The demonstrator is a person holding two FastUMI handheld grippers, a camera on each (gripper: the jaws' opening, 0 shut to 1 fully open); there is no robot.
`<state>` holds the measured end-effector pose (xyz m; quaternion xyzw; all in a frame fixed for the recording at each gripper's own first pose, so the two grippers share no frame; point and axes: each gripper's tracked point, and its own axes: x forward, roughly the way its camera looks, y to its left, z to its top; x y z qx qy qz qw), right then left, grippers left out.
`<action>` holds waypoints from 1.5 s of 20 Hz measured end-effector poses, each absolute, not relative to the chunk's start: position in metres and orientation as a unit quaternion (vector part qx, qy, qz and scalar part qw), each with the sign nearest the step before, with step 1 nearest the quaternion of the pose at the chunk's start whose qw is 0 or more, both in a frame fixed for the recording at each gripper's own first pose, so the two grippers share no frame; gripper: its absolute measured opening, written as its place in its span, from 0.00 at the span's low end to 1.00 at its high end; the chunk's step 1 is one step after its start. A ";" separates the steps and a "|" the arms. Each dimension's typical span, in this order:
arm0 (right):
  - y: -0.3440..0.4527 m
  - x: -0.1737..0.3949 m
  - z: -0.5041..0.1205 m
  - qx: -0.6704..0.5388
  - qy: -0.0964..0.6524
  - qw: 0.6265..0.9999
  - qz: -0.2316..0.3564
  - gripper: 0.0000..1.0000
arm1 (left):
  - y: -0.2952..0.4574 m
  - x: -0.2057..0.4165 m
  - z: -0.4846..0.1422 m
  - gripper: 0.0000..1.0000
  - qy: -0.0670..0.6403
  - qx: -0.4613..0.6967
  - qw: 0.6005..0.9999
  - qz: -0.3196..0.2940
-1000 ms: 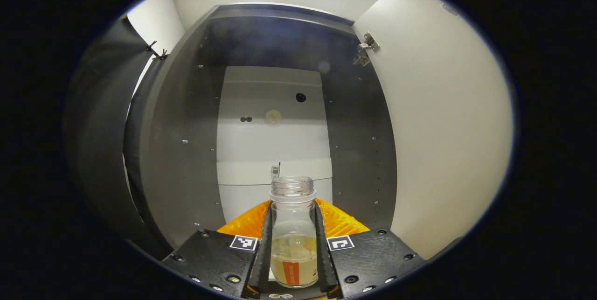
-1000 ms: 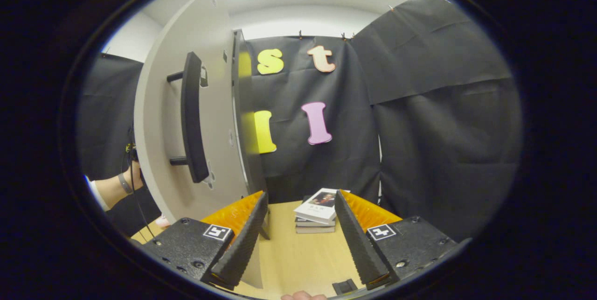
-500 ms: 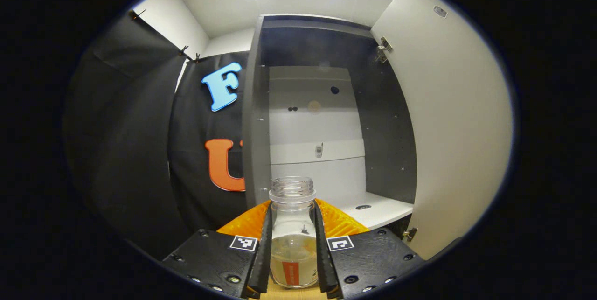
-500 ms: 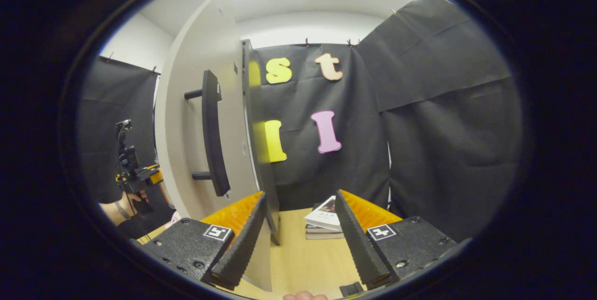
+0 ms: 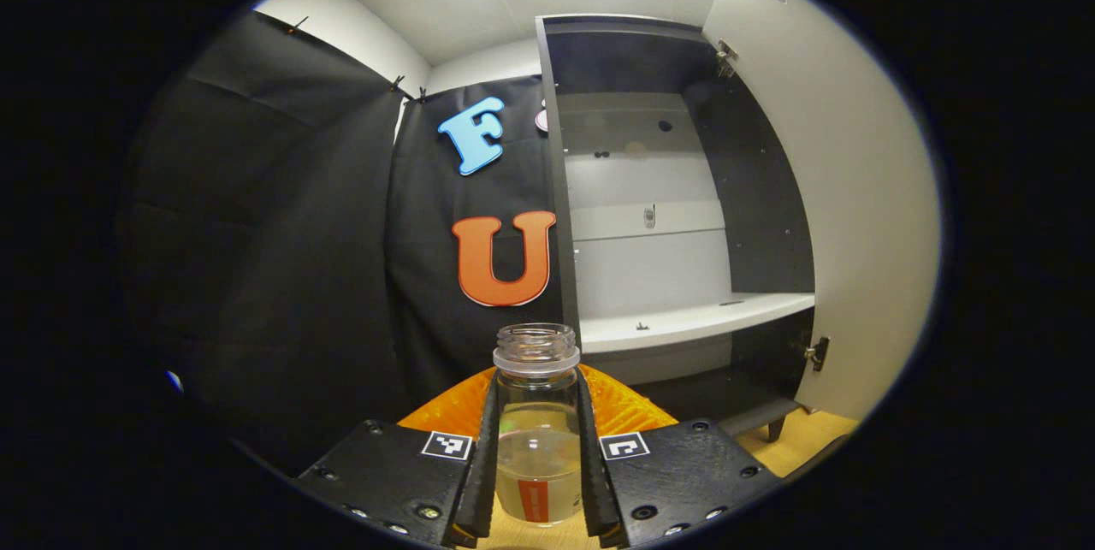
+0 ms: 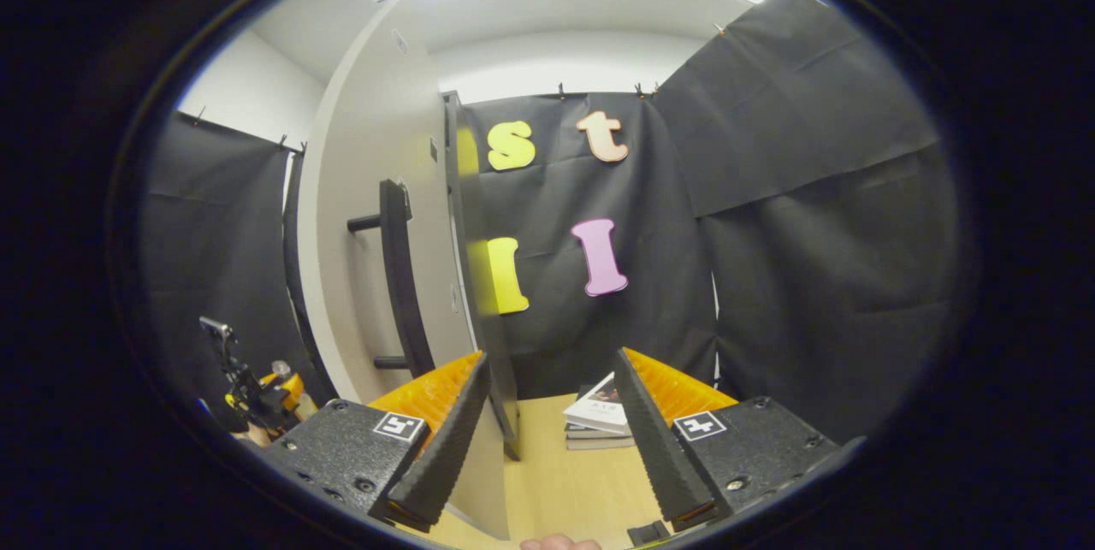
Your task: Open the cabinet door with the right hand, grasp the bottle in the cabinet with the left hand and place it on the coaster, then close the cabinet door with the right hand.
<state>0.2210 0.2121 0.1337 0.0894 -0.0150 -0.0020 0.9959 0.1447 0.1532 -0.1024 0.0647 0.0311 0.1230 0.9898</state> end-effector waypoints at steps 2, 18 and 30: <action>0.215 0.219 0.135 0.096 -0.016 0.995 0.001 0.91 | 0.160 0.132 -0.129 0.40 0.049 0.072 0.987 0.133; 0.213 0.218 0.143 0.086 -0.024 0.996 -0.025 0.91 | 0.193 0.062 -0.231 0.40 0.093 0.065 0.972 0.205; 0.217 0.217 0.142 0.077 -0.021 0.997 -0.021 0.91 | 0.197 0.047 -0.243 0.48 0.079 0.027 0.974 0.211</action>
